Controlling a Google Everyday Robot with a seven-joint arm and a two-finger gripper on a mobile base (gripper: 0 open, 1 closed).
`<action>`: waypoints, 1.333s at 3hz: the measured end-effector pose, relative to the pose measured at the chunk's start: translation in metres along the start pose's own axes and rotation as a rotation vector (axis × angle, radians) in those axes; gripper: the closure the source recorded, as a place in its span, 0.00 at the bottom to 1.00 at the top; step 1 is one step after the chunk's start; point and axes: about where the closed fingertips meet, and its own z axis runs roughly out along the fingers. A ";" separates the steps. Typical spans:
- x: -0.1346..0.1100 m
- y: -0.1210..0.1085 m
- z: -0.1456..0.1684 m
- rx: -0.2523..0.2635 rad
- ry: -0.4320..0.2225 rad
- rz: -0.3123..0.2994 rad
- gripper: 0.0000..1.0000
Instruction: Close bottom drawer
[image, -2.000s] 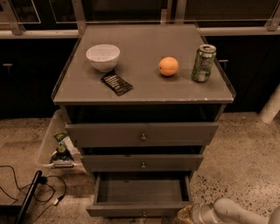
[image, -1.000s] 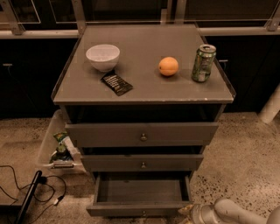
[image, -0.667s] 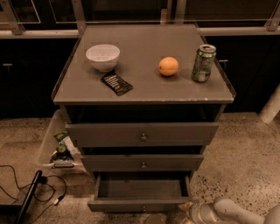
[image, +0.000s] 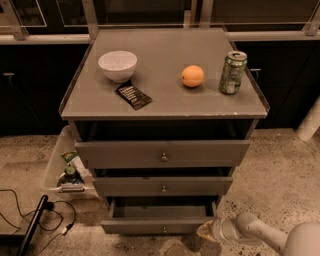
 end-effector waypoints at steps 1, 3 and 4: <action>-0.012 -0.038 -0.002 0.039 0.012 -0.035 1.00; -0.012 -0.037 -0.002 0.039 0.012 -0.035 0.82; -0.012 -0.037 -0.002 0.039 0.012 -0.035 0.58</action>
Offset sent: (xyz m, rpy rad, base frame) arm 0.2117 -0.0771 0.0656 -0.1577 -0.2417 -0.1293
